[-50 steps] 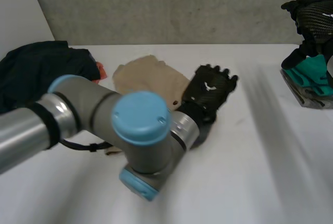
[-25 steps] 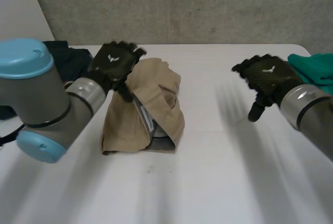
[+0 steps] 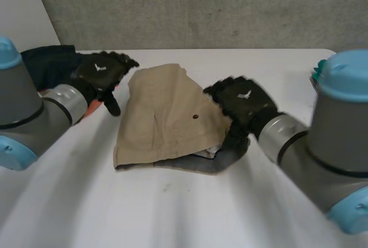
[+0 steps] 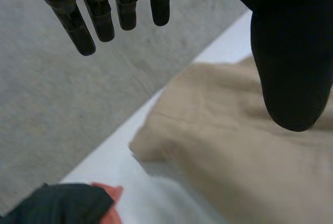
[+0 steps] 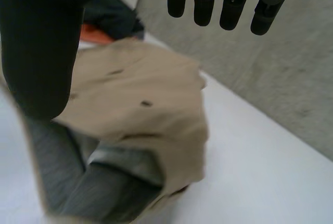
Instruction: Fold the laundry.
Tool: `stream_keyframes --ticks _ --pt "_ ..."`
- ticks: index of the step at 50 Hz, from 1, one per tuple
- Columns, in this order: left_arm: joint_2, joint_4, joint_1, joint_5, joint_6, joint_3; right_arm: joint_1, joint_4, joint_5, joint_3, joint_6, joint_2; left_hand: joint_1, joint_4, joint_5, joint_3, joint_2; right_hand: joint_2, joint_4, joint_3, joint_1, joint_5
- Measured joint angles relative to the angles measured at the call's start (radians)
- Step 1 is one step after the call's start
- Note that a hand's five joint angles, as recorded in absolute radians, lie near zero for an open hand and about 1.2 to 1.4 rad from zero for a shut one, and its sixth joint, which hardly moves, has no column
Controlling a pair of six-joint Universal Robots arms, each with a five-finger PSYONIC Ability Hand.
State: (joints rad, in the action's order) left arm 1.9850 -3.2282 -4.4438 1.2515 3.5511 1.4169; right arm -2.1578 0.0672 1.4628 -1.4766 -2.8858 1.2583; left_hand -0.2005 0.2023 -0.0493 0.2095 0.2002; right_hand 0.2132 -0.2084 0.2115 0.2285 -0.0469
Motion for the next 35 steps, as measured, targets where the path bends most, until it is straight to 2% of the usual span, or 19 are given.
stream_keyframes --ticks 8,11,15,18,20,25,30,35 --pt "0.087 0.022 0.041 0.005 0.185 0.017 -0.050 -0.061 0.114 -0.013 0.172 -0.108 0.000 0.000 0.000 0.000 0.000 0.000 0.000 0.000 0.000 0.000" --pt "0.107 0.023 0.051 0.008 0.221 0.017 -0.053 -0.100 0.139 -0.015 0.210 -0.138 0.000 0.000 0.000 0.000 0.000 0.000 0.000 0.000 0.000 0.000" --pt "0.123 0.022 0.064 0.012 0.244 0.016 -0.051 -0.188 0.170 -0.009 0.283 -0.208 0.000 0.000 0.000 0.000 0.000 0.505 -0.474 0.495 0.480 -0.461" --pt "0.121 0.021 0.071 0.014 0.244 0.016 -0.045 -0.234 0.186 -0.006 0.322 -0.243 0.000 0.000 0.000 0.000 0.000 0.817 -0.819 0.811 0.728 -0.795" --pt "0.111 0.020 0.075 0.016 0.240 0.017 -0.040 -0.252 0.204 -0.018 0.338 -0.244 0.000 0.000 0.000 0.000 0.000 0.948 -0.952 0.943 0.829 -0.933" --pt "0.069 0.017 0.075 0.025 0.214 0.022 0.003 -0.264 0.221 -0.092 0.361 -0.160 0.000 0.000 0.000 0.000 0.000 0.966 -0.987 0.966 0.836 -0.958" --pt "0.038 0.014 0.069 0.029 0.171 0.021 0.130 -0.213 0.132 -0.183 0.396 -0.019 0.000 0.000 0.000 0.000 0.000 0.966 -0.988 0.980 0.836 -0.958" --pt "0.032 0.006 0.065 0.028 0.150 0.008 0.259 -0.025 -0.134 -0.252 0.455 0.111 0.000 0.000 0.000 0.000 0.000 0.966 -0.991 0.981 0.838 -0.963"
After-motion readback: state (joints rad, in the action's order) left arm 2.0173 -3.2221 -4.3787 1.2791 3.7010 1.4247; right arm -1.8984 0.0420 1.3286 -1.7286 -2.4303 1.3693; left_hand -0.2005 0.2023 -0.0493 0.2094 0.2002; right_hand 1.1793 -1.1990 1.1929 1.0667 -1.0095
